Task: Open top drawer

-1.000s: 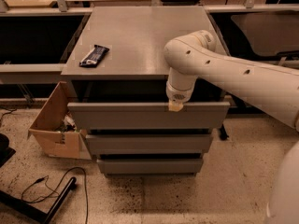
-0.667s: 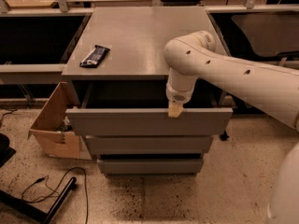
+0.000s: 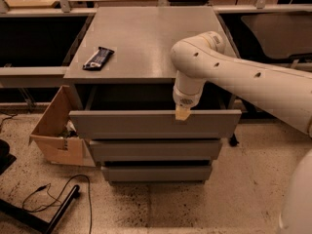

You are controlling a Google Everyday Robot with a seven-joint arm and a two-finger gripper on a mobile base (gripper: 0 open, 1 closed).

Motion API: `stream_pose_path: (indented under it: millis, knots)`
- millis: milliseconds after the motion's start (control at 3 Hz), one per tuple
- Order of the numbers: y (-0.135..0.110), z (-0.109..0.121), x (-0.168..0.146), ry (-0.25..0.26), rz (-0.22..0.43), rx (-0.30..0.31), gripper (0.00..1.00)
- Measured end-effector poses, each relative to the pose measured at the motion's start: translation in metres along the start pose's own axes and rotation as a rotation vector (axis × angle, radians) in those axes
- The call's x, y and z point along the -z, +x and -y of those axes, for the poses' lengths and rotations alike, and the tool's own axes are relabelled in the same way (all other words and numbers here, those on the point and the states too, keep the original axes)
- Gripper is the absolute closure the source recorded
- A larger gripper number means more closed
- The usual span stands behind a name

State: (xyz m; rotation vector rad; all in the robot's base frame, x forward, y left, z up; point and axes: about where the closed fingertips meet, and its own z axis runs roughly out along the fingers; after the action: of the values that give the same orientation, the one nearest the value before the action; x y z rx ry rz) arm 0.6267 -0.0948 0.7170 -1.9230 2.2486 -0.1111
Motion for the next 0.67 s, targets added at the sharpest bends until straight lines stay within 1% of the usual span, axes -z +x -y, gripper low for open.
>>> stream_pose_path:
  millis: [333,667]
  knots:
    - [0.000,0.000,0.000,0.000,0.000,0.000,0.38]
    - [-0.008,0.003,0.032,0.083,0.007,0.037,0.15]
